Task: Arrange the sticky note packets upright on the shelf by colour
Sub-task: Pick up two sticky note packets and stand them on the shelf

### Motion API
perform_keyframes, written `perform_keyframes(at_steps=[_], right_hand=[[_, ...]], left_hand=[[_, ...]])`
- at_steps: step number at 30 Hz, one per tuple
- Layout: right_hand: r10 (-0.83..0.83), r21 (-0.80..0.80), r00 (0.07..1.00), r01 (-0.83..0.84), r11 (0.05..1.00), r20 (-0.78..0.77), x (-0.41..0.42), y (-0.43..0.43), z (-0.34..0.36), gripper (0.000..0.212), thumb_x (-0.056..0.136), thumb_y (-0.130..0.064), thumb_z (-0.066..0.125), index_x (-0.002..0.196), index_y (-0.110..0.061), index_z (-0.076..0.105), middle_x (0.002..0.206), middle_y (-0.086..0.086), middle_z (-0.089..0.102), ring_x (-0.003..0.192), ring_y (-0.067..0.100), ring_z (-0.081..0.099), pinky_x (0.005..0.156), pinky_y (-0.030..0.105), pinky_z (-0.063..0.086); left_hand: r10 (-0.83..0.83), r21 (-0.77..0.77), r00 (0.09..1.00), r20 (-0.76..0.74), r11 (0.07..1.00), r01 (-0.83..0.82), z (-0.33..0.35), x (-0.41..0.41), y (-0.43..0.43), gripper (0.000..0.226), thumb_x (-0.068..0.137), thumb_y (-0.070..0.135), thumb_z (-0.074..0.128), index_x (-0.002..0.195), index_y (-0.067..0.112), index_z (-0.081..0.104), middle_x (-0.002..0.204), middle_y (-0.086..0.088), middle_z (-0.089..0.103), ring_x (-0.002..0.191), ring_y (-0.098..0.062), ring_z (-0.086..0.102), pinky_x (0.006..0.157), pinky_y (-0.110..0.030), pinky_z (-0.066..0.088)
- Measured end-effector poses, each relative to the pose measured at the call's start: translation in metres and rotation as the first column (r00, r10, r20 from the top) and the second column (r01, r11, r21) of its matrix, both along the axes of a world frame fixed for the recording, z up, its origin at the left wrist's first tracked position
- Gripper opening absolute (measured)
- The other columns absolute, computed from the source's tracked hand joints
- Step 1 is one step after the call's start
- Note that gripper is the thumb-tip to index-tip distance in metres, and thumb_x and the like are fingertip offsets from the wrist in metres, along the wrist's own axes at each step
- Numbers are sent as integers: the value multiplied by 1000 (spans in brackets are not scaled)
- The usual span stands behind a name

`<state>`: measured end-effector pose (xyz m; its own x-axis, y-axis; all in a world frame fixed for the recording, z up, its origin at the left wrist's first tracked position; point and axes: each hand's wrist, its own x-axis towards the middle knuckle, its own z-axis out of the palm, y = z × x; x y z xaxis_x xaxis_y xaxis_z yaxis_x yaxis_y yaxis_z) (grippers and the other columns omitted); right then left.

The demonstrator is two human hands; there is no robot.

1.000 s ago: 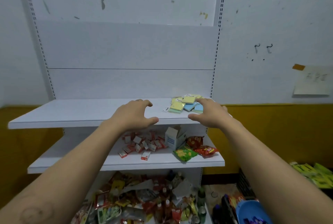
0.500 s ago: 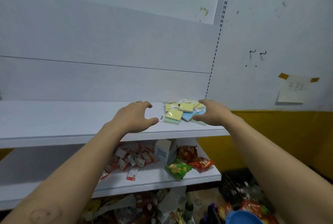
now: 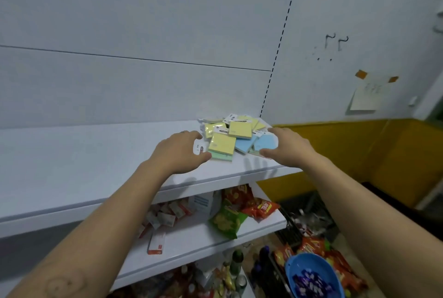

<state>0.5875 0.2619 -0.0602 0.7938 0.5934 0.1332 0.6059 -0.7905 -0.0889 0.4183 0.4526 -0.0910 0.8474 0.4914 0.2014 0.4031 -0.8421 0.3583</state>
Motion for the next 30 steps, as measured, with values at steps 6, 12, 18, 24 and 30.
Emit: perform_keyframes(at_steps=[6, 12, 18, 24, 30], right_hand=[[-32, 12, 996, 33, 999, -85, 63, 13, -31, 75, 85, -55, 59, 147, -27, 30, 149, 3, 38, 134, 26, 39, 105, 46, 38], [-35, 124, 977, 62, 990, -211, 123, 23, -59, 78, 81, -55, 63, 145, -24, 33, 143, 9, 44, 127, 29, 46, 101, 47, 43], [-49, 204, 968, 101, 974, -247, 156, 42, -77, 85, 80, -58, 63, 145, -15, 29, 142, 13, 42, 128, 32, 44, 99, 45, 44], [-72, 196, 949, 136, 971, -306, 170, 54, -84, 77, 71, -58, 72, 125, -11, 45, 121, 10, 54, 108, 27, 53, 74, 34, 44], [-130, 149, 937, 187, 971, -325, 176, 52, -77, 62, 71, -60, 73, 105, -11, 52, 97, 3, 55, 85, 19, 50, 55, 27, 35]], left_hand=[[16, 5, 999, -45, 1000, -16, -18, 56, 17, 60, 85, 56, 54, 137, 29, 41, 140, 4, 49, 125, -19, 47, 93, -38, 43], [66, 38, 989, -129, 997, -61, -23, 111, 21, 62, 85, 56, 55, 138, 27, 40, 140, 4, 49, 125, -19, 47, 91, -37, 42], [137, 22, 977, -166, 991, -135, -34, 142, 24, 68, 80, 61, 57, 138, 29, 38, 137, 4, 51, 121, -20, 50, 89, -37, 41], [183, -24, 961, -210, 981, -192, -44, 160, 29, 81, 69, 69, 64, 135, 29, 38, 130, 3, 56, 115, -21, 54, 85, -36, 44], [192, -147, 969, -153, 966, -214, -50, 168, 37, 92, 63, 60, 76, 137, 23, 35, 128, -1, 56, 113, -23, 54, 82, -34, 45]])
